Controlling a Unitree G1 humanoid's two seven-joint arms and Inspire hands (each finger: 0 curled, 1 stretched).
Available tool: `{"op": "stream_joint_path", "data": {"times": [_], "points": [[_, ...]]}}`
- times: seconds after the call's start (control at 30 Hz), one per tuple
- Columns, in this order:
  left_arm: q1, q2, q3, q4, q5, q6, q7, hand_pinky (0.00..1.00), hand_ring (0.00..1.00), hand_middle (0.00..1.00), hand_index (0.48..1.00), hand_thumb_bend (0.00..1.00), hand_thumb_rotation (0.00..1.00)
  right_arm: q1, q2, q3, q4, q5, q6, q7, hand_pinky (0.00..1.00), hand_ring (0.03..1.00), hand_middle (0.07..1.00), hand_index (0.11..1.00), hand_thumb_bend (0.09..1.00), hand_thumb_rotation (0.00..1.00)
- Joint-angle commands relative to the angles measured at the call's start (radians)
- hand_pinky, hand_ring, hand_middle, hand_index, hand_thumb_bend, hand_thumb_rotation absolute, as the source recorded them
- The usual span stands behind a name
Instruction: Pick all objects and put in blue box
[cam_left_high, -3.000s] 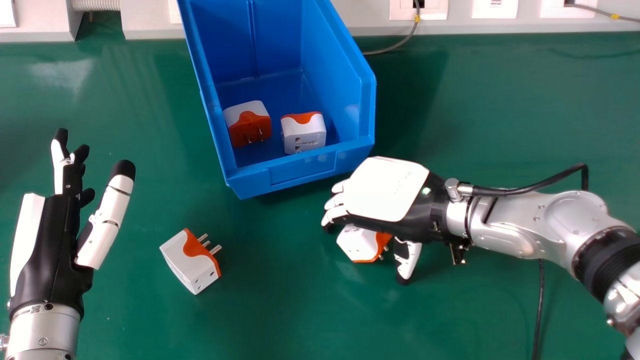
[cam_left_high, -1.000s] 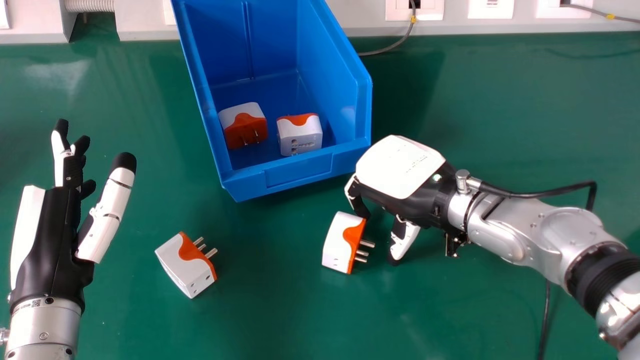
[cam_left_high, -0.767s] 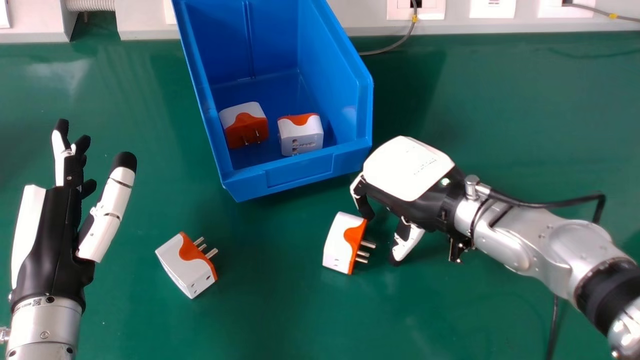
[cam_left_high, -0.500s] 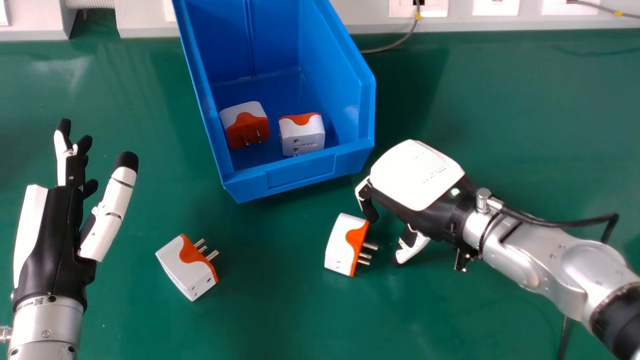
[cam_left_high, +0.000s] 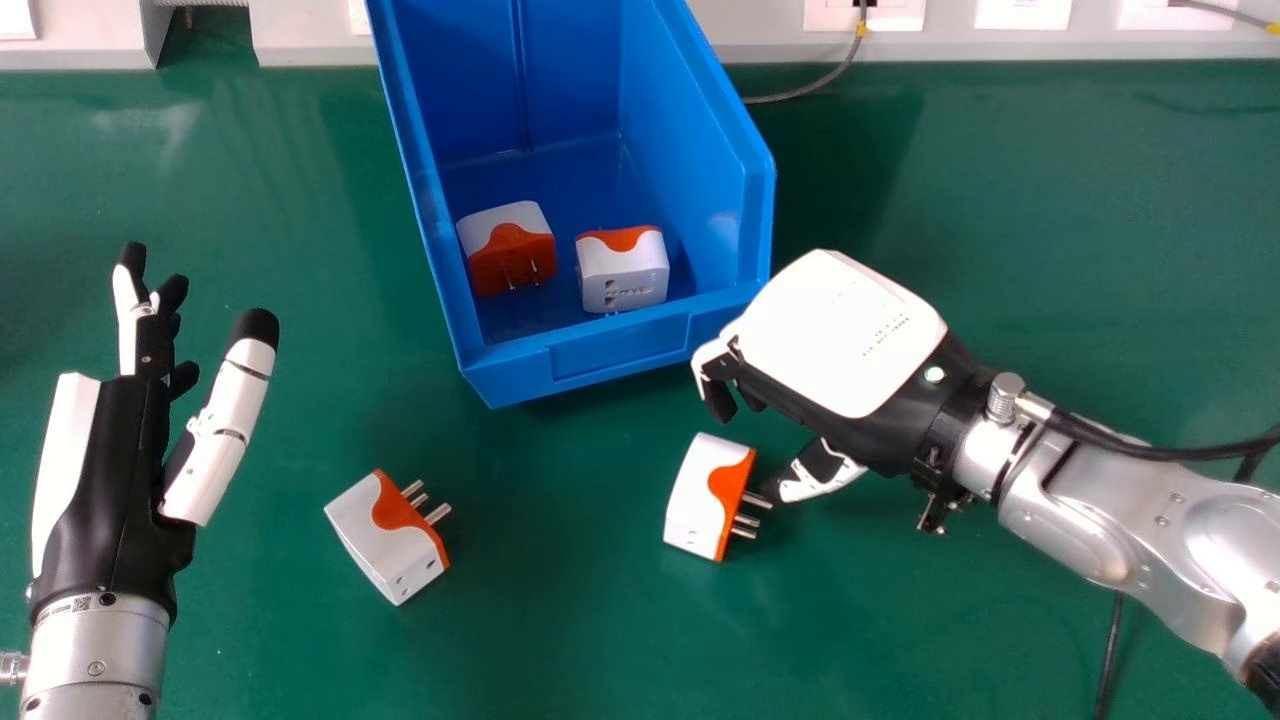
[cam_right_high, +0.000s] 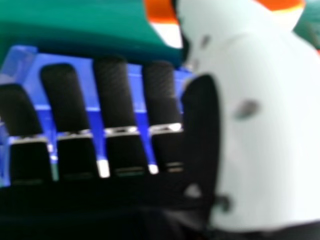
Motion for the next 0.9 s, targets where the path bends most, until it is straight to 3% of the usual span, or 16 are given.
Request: {"op": "stream_joint_path", "data": {"times": [0.0,0.2,0.37,0.5,0.67,0.87], "points": [[-0.005,0.011,0.004,-0.008,0.0,-0.025,0.005,0.93,0.99,0.99,0.987,0.45,0.87,0.005,-0.029,-0.041,-0.048,0.025,-0.014,0.016,0.62,0.732,0.77,0.778,0.543,0.18],[-0.011,0.014,0.002,0.0,0.003,-0.027,0.005,0.93,0.99,0.99,0.987,0.45,0.87,0.009,-0.05,-0.073,-0.081,0.07,-0.068,0.104,0.7,0.808,0.837,0.835,0.565,0.19],[-0.004,0.014,0.001,-0.017,0.008,-0.019,0.004,0.93,0.99,0.99,0.987,0.45,0.87,-0.006,-0.054,-0.069,-0.067,0.082,-0.126,0.168,0.79,0.872,0.89,0.878,0.601,0.17],[-0.009,0.014,0.004,-0.009,-0.001,-0.02,0.001,0.93,0.99,0.99,0.987,0.45,0.87,-0.024,-0.05,-0.062,-0.049,0.07,-0.158,0.209,0.81,0.888,0.903,0.887,0.605,0.16],[-0.009,0.01,0.003,-0.017,-0.008,-0.013,-0.001,0.93,0.99,0.99,0.987,0.45,0.87,-0.035,-0.039,-0.052,-0.038,0.056,-0.18,0.245,0.87,0.935,0.943,0.92,0.599,0.12],[-0.007,0.01,0.002,-0.017,-0.005,-0.014,0.0,0.93,0.99,0.99,0.987,0.45,0.87,-0.047,-0.013,-0.03,-0.01,0.021,-0.189,0.248,0.91,0.974,0.973,0.943,0.586,0.09]]}}
